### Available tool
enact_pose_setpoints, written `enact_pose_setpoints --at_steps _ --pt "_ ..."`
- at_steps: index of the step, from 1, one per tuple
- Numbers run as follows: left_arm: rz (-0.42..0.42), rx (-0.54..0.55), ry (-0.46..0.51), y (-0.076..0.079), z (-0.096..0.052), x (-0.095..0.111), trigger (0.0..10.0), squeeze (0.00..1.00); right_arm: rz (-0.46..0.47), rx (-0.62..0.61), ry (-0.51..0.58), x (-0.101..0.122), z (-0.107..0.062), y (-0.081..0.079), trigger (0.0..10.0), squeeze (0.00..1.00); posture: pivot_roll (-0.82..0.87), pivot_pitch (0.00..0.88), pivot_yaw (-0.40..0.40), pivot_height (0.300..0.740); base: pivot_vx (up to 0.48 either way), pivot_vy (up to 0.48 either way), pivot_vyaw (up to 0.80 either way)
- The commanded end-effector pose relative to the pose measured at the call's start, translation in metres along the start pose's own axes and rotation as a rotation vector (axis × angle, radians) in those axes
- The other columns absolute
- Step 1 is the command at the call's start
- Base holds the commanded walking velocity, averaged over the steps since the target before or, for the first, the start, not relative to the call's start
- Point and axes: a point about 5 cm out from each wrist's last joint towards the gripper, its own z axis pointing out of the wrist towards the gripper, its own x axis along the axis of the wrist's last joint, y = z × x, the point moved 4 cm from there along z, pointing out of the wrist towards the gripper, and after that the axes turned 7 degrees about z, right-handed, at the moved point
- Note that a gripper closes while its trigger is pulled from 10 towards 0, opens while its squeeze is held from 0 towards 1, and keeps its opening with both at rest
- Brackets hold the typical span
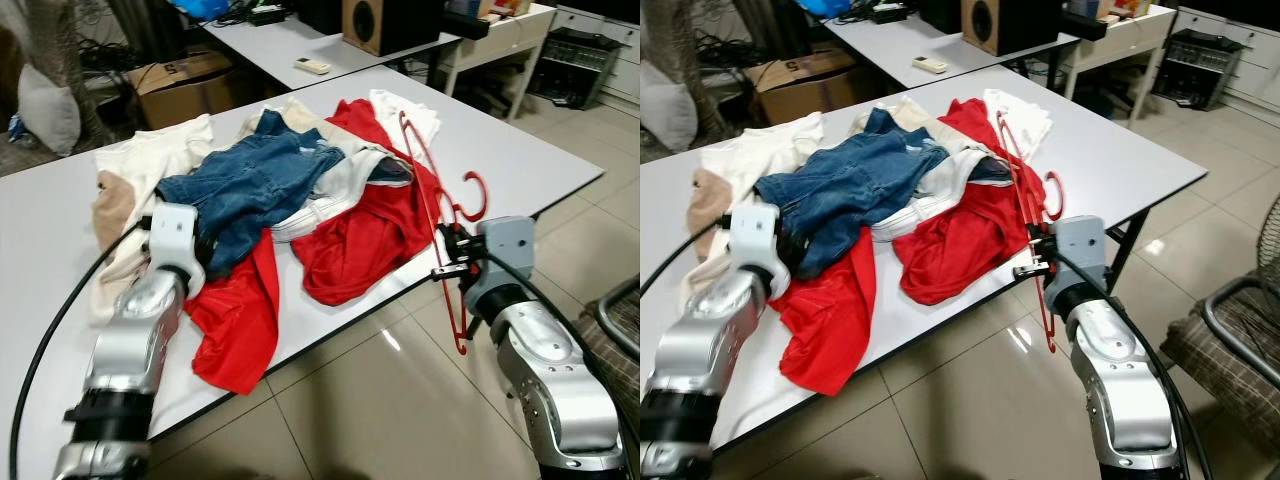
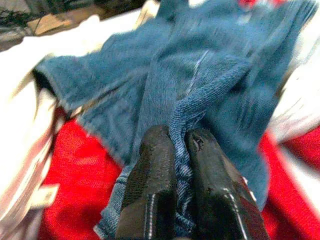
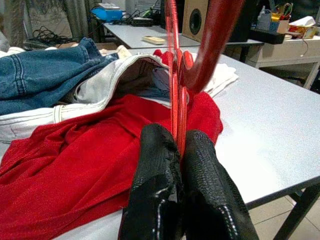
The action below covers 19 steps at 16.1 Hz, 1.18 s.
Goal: Hang hanger
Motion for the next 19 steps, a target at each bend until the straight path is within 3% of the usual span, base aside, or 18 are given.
enact_pose_setpoints --at_steps 1,4,5,8,10,12,13,14,15,16,17,18,19 --pt "-0.014 -0.029 0.109 0.003 0.006 0.033 0.0 0.0 -0.013 0.025 0.023 0.007 0.005 -0.003 10.0 0.0 -0.08 0.0 0.075 0.74 0.0 0.0 0.0" --pt "0.033 0.027 0.24 -0.019 0.013 0.082 0.0 0.0 -0.015 0.036 0.046 0.013 0.008 -0.005 10.0 0.0 -0.08 0.0 0.073 0.74 0.0 0.0 0.0" --pt "0.11 0.104 0.317 -0.052 0.009 0.119 0.0 0.0 -0.018 0.084 0.035 0.012 0.008 -0.013 10.0 0.0 -0.08 0.0 0.074 0.74 0.0 0.0 0.0" --pt "0.22 0.234 0.394 -0.104 -0.004 0.166 0.0 0.0 0.012 0.09 0.059 0.015 0.01 -0.017 10.0 0.0 -0.07 0.0 0.073 0.74 0.0 0.0 0.0" --pt "0.332 0.342 0.467 -0.146 -0.028 0.22 0.0 0.0 0.024 0.096 0.065 0.016 0.012 -0.018 10.0 0.0 -0.06 0.0 0.071 0.74 0.0 0.0 0.0" --pt "0.359 0.339 0.524 -0.146 -0.035 0.247 0.0 0.0 0.029 0.105 0.071 0.017 0.014 -0.019 10.0 0.0 -0.06 0.0 0.072 0.74 0.0 0.0 0.0" --pt "0.327 0.25 0.569 -0.12 -0.025 0.259 0.0 0.0 0.034 0.107 0.074 0.018 0.014 -0.02 10.0 0.0 -0.05 0.0 0.072 0.74 0.0 0.0 0.0" --pt "0.28 0.104 0.598 -0.071 -0.006 0.263 0.0 0.0 0.035 0.106 0.08 0.019 0.015 -0.02 10.0 0.0 -0.05 0.0 0.072 0.74 0.0 0.0 0.0" --pt "0.216 -0.053 0.607 -0.013 0.012 0.259 0.0 0.0 0.036 0.101 0.087 0.02 0.015 -0.019 10.0 0.0 -0.06 0.0 0.077 0.74 0.0 0.0 0.0" --pt "0.184 -0.125 0.596 0.019 0.022 0.253 0.0 0.0 0.033 0.093 0.089 0.021 0.014 -0.018 10.0 0.0 -0.08 0.0 0.093 0.74 0.0 0.0 0.0" --pt "0.21 -0.207 0.554 0.062 0.036 0.237 0.0 0.0 0.029 0.082 0.091 0.021 0.012 -0.016 10.0 0.0 -0.1 0.0 0.106 0.74 0.0 0.0 0.0" --pt "0.172 -0.272 0.51 0.095 0.045 0.221 0.0 0.0 0.025 0.069 0.093 0.02 0.009 -0.013 10.0 0.0 -0.12 0.0 0.131 0.74 0.0 0.0 0.0" --pt "0.177 -0.294 0.481 0.107 0.048 0.212 0.0 0.0 0.024 0.06 0.093 0.02 0.007 -0.012 10.0 0.0 -0.13 0.0 0.136 0.74 0.0 0.0 0.0"
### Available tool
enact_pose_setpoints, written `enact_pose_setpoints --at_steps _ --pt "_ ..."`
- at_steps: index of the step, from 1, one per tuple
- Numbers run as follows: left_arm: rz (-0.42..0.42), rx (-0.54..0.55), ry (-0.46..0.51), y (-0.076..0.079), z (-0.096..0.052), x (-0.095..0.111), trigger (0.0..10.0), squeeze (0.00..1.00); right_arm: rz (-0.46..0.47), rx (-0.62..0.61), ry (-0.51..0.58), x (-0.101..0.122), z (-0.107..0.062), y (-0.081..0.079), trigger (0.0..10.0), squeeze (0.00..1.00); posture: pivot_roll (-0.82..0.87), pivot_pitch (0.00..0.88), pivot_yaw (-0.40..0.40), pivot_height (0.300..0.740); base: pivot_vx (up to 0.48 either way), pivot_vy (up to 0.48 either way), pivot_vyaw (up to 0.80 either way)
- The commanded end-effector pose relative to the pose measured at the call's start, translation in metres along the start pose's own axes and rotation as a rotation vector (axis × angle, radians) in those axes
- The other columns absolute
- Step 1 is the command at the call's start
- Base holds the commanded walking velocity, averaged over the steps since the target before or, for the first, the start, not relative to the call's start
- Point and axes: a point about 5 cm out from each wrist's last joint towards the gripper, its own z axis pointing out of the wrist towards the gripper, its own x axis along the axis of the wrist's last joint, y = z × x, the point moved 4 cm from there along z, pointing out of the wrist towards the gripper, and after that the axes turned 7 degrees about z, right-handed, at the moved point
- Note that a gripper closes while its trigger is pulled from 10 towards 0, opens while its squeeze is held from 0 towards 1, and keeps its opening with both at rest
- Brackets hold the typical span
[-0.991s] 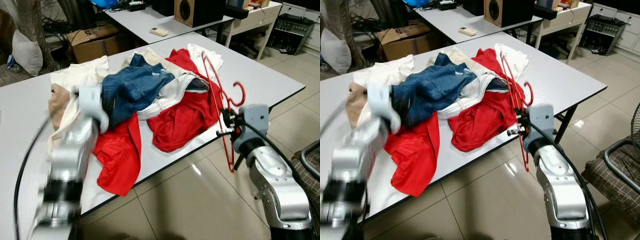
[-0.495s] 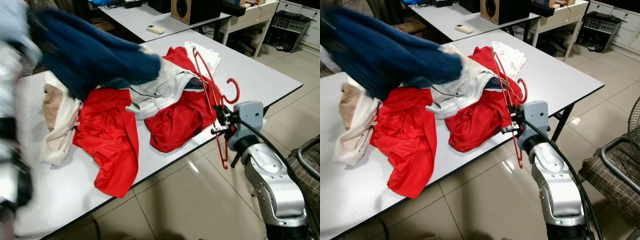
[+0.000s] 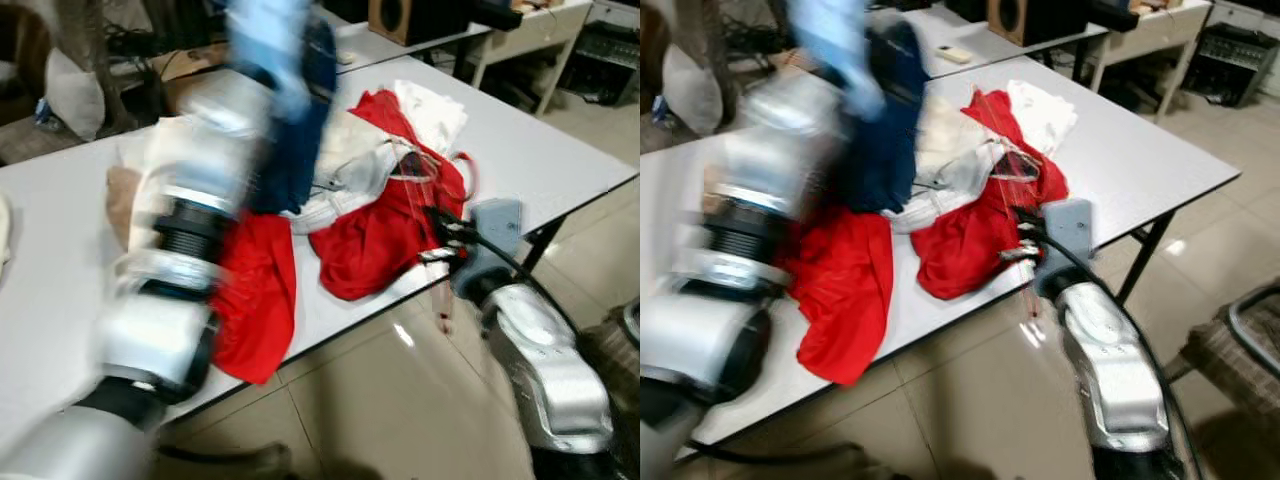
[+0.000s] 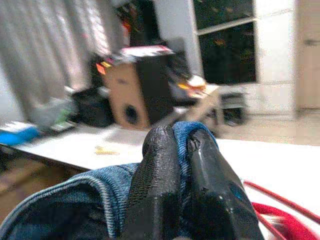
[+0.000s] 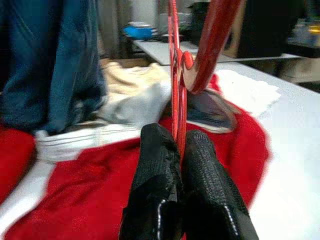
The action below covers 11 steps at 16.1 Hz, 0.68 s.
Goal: Hang hanger
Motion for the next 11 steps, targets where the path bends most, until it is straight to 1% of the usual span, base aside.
enact_pose_setpoints --at_steps 1,2,3,4,5,6,7,8,9,10,11 --pt "0.027 0.022 -0.026 -0.001 0.0 -0.008 0.0 0.0 -0.007 -0.012 0.02 0.005 -0.003 0.001 10.0 0.0 -0.14 0.0 0.143 0.74 0.0 0.0 0.0" --pt "0.091 -0.008 -0.109 0.012 -0.003 -0.032 10.0 0.0 -0.01 -0.024 0.017 0.003 -0.007 0.003 10.0 0.0 -0.15 0.0 0.156 0.74 0.0 0.0 0.0" --pt "0.113 -0.048 -0.153 0.02 -0.006 -0.046 10.0 0.0 -0.009 -0.029 0.013 0.002 -0.009 0.004 10.0 0.0 -0.15 0.0 0.158 0.74 0.0 0.0 0.0" --pt "0.139 -0.167 -0.234 0.034 -0.017 -0.072 10.0 1.0 -0.008 -0.035 0.004 -0.001 -0.012 0.004 10.0 0.0 -0.15 0.0 0.155 0.74 0.0 0.0 0.0" --pt "0.157 -0.289 -0.301 0.046 -0.028 -0.091 10.0 1.0 -0.01 -0.029 -0.01 -0.004 -0.013 0.003 10.0 0.0 -0.14 0.0 0.15 0.74 0.0 0.0 0.0" --pt "0.187 -0.367 -0.349 0.054 -0.037 -0.106 10.0 1.0 -0.017 -0.026 -0.023 -0.007 -0.013 0.002 10.0 0.0 -0.14 0.0 0.147 0.74 0.0 0.0 0.0" --pt "0.232 -0.407 -0.384 0.055 -0.043 -0.118 10.0 1.0 -0.024 -0.028 -0.031 -0.008 -0.013 0.001 10.0 0.0 -0.14 0.0 0.151 0.74 0.0 0.0 0.0" --pt "0.256 -0.416 -0.396 0.055 -0.046 -0.123 10.0 1.0 -0.025 -0.03 -0.033 -0.008 -0.013 0.001 10.0 0.0 -0.14 0.0 0.151 0.74 0.0 0.0 0.0" --pt "0.32 -0.439 -0.4 0.049 -0.054 -0.131 10.0 1.0 -0.02 -0.047 -0.033 -0.008 -0.015 0.004 10.0 0.0 -0.14 0.0 0.159 0.74 0.0 0.0 0.0" --pt "0.325 -0.455 -0.363 0.045 -0.057 -0.129 10.0 1.0 -0.013 -0.064 -0.034 -0.009 -0.018 0.006 10.0 0.0 -0.14 0.0 0.163 0.74 0.0 0.0 0.0" --pt "0.348 -0.495 -0.325 0.045 -0.06 -0.124 10.0 1.0 -0.009 -0.067 -0.035 -0.009 -0.019 0.007 10.0 0.0 -0.14 0.0 0.164 0.74 0.0 0.0 0.0"
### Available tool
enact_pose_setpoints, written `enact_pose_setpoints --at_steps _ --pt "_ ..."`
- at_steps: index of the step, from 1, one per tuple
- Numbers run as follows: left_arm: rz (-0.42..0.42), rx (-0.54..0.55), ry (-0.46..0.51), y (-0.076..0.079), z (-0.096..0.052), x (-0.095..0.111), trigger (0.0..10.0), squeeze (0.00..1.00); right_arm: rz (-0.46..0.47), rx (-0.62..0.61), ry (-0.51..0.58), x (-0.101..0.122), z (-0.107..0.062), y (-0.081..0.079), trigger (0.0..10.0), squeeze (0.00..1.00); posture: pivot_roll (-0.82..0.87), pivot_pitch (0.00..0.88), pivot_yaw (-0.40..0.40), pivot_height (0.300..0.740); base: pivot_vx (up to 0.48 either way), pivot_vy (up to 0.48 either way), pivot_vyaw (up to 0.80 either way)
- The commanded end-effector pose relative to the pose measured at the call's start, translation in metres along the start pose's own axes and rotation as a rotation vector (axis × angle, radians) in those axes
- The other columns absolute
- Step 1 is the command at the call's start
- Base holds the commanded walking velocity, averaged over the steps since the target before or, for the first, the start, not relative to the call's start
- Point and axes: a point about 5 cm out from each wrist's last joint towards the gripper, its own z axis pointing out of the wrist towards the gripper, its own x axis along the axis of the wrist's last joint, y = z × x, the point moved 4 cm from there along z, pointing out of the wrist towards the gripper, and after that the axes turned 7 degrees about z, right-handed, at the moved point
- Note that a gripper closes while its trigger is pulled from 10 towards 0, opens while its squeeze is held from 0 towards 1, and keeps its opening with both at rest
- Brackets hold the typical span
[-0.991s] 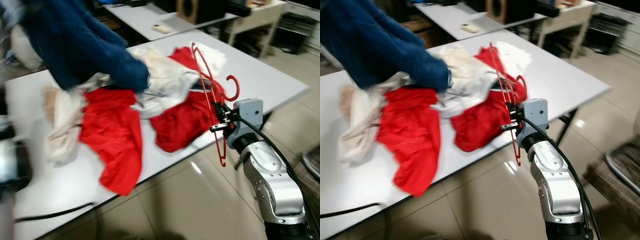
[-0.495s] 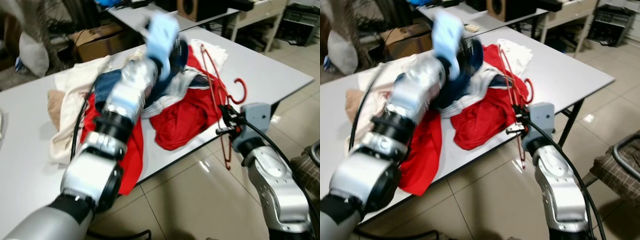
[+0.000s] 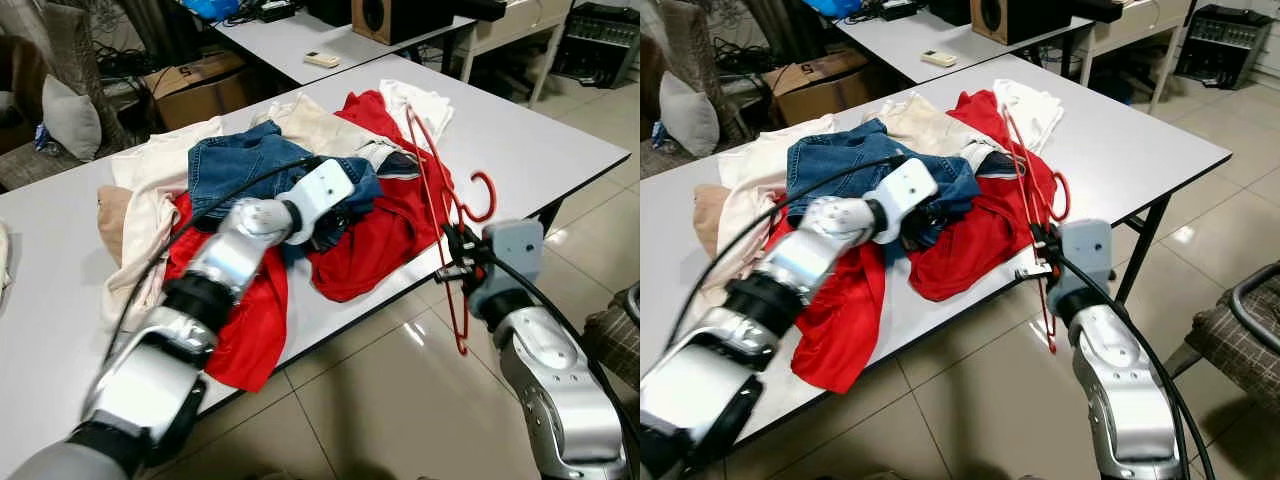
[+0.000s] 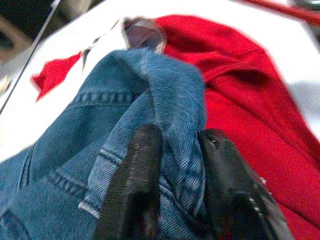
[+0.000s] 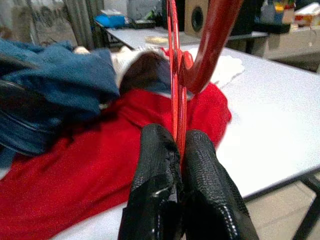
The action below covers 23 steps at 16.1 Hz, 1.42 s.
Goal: Hang hanger
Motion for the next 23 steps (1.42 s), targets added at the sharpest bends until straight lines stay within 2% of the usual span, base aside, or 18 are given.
enact_pose_setpoints --at_steps 1,2,3,4,6,7,8,10,13,14,16,18,21,22,23 --pt "0.075 -0.048 0.032 0.0 -0.008 0.001 10.0 1.0 0.009 0.003 0.022 0.006 -0.002 -0.003 10.0 0.0 -0.14 0.0 0.164 0.74 0.0 0.0 0.0" --pt "0.078 -0.053 0.037 -0.004 -0.013 -0.002 10.0 1.0 0.012 0.003 0.023 0.007 -0.002 -0.003 10.0 0.0 -0.14 0.0 0.165 0.74 0.0 0.0 0.0" --pt "0.105 -0.05 0.022 -0.009 -0.019 -0.007 10.0 0.79 0.012 0.003 0.025 0.007 -0.002 -0.002 10.0 0.0 -0.15 0.0 0.166 0.74 0.0 0.0 0.0" --pt "0.124 -0.064 -0.013 -0.011 -0.025 -0.016 10.0 0.0 0.012 0.002 0.027 0.008 -0.003 -0.001 10.0 0.0 -0.15 0.0 0.165 0.74 0.0 0.0 0.0" --pt "0.122 -0.127 -0.05 -0.008 -0.037 -0.028 10.0 0.0 0.011 0.002 0.029 0.01 -0.004 0.0 10.0 0.0 -0.15 0.0 0.162 0.74 0.0 0.0 0.0" --pt "0.081 -0.172 -0.043 -0.004 -0.044 -0.031 10.0 0.0 0.009 0.001 0.028 0.01 -0.004 0.002 10.0 0.0 -0.15 0.0 0.16 0.74 0.0 0.0 0.0" --pt "0.108 -0.165 -0.088 -0.006 -0.05 -0.041 10.0 0.0 0.007 0.0 0.027 0.01 -0.004 0.003 10.0 0.0 -0.15 0.0 0.159 0.74 0.0 0.0 0.0" --pt "0.18 -0.083 -0.163 -0.018 -0.057 -0.054 10.0 0.0 0.006 -0.001 0.028 0.011 -0.005 0.004 10.0 0.0 -0.15 0.0 0.155 0.74 0.0 0.0 0.0" --pt "0.337 0.032 -0.265 -0.03 -0.06 -0.067 10.0 0.0 0.006 0.004 0.031 0.012 -0.004 0.002 10.0 0.0 -0.15 0.0 0.154 0.74 0.0 0.0 0.0" --pt "0.353 0.054 -0.267 -0.032 -0.061 -0.068 10.0 0.0 0.008 0.004 0.033 0.013 -0.004 0.001 10.0 0.0 -0.15 0.0 0.154 0.74 0.0 0.0 0.0" --pt "0.345 0.032 -0.255 -0.026 -0.058 -0.07 10.0 0.0 0.008 0.003 0.033 0.013 -0.004 0.002 10.0 0.0 -0.15 0.0 0.157 0.74 0.0 0.0 0.0" --pt "0.373 0.015 -0.27 -0.018 -0.054 -0.076 10.0 0.0 0.013 -0.003 0.04 0.014 -0.003 0.002 10.0 0.0 -0.15 0.0 0.158 0.74 0.0 0.0 0.0" --pt "0.335 -0.003 -0.242 -0.007 -0.05 -0.078 10.0 0.0 0.016 -0.002 0.041 0.014 -0.003 0.001 10.0 0.0 -0.15 0.0 0.159 0.74 0.0 0.0 0.0" --pt "0.337 0.005 -0.239 -0.006 -0.048 -0.078 10.0 0.0 0.015 -0.002 0.04 0.013 -0.004 0.001 10.0 0.0 -0.15 0.0 0.159 0.74 0.0 0.0 0.0" --pt "0.345 0.073 -0.248 -0.011 -0.045 -0.08 10.0 0.0 0.017 0.0 0.04 0.013 -0.003 0.0 10.0 0.0 -0.15 0.0 0.159 0.74 0.0 0.0 0.0"
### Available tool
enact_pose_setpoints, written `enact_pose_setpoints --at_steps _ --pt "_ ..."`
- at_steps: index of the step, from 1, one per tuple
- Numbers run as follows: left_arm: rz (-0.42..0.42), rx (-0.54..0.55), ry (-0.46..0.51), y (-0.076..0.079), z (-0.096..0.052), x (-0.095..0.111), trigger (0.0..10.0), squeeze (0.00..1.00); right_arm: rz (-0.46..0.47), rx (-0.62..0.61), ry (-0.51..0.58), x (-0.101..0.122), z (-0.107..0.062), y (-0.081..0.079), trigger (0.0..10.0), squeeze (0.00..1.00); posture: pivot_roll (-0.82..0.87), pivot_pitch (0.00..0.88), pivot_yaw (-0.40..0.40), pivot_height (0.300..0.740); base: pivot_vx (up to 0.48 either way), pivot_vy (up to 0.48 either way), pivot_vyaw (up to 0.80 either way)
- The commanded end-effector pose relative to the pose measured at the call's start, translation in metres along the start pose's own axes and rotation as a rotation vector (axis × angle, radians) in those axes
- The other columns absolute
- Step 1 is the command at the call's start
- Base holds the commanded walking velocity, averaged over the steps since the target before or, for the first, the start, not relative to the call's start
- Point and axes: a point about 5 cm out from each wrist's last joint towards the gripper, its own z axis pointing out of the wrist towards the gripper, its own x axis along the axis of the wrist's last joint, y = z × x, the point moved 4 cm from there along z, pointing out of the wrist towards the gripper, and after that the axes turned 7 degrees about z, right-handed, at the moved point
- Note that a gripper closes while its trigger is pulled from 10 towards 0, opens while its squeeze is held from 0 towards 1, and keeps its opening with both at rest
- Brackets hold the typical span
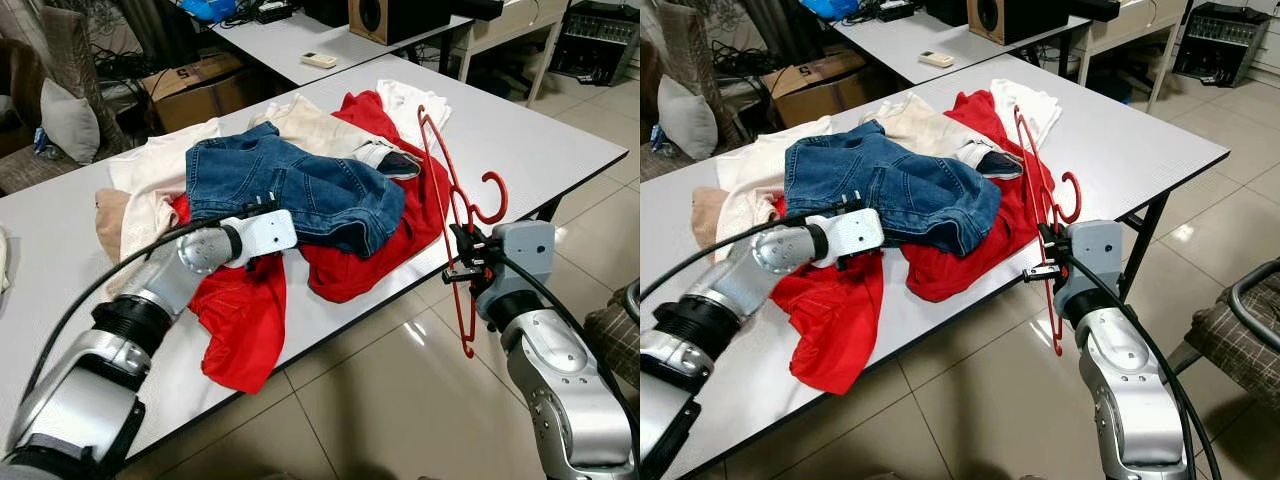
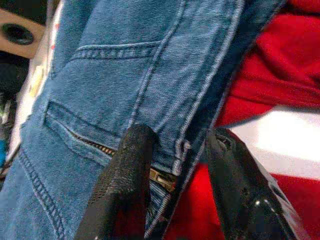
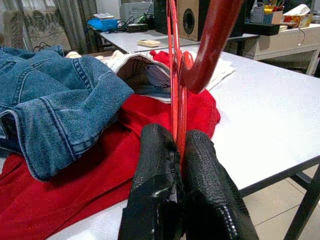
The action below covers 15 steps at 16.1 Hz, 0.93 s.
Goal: Hang hanger
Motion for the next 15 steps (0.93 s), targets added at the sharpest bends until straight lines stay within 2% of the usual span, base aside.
enact_pose_setpoints --at_steps 1,3,4,6,8,9,14,15 --pt "0.001 0.06 -0.04 -0.006 0.0 -0.008 10.0 0.0 0.012 0.017 0.027 0.008 0.0 -0.005 10.0 0.0 -0.15 0.0 0.157 0.74 0.0 0.0 0.0" --pt "0.003 0.085 -0.05 -0.007 0.001 -0.009 10.0 0.0 0.011 0.019 0.026 0.008 0.0 -0.006 10.0 0.0 -0.15 0.0 0.154 0.74 0.0 0.0 0.0" --pt "-0.001 0.156 -0.068 -0.013 -0.001 -0.012 10.0 0.0 0.01 0.023 0.024 0.007 0.0 -0.006 10.0 0.0 -0.15 0.0 0.154 0.74 0.0 0.0 0.0" --pt "0.065 0.313 -0.113 -0.041 -0.013 -0.02 10.0 0.0 0.008 0.025 0.026 0.009 0.001 -0.006 10.0 0.0 -0.14 0.0 0.146 0.74 0.0 0.0 0.0" --pt "0.112 0.455 -0.082 -0.067 -0.027 -0.016 10.0 0.0 0.01 0.023 0.031 0.01 0.001 -0.005 10.0 0.0 -0.14 0.0 0.146 0.74 0.0 0.0 0.0" --pt "0.132 0.513 -0.06 -0.075 -0.034 -0.013 10.0 0.0 0.012 0.021 0.032 0.009 0.002 -0.005 10.0 0.0 -0.14 0.0 0.146 0.74 0.0 0.0 0.0" --pt "0.18 0.559 0.013 -0.059 -0.039 -0.007 10.0 0.0 0.02 0.024 0.038 0.01 0.003 -0.007 10.0 0.0 -0.14 0.0 0.146 0.74 0.0 0.0 0.0" --pt "0.214 0.531 0.112 -0.045 -0.038 0.006 10.0 0.0 0.021 0.02 0.045 0.011 0.002 -0.005 10.0 0.0 -0.14 0.0 0.147 0.74 0.0 0.0 0.0"
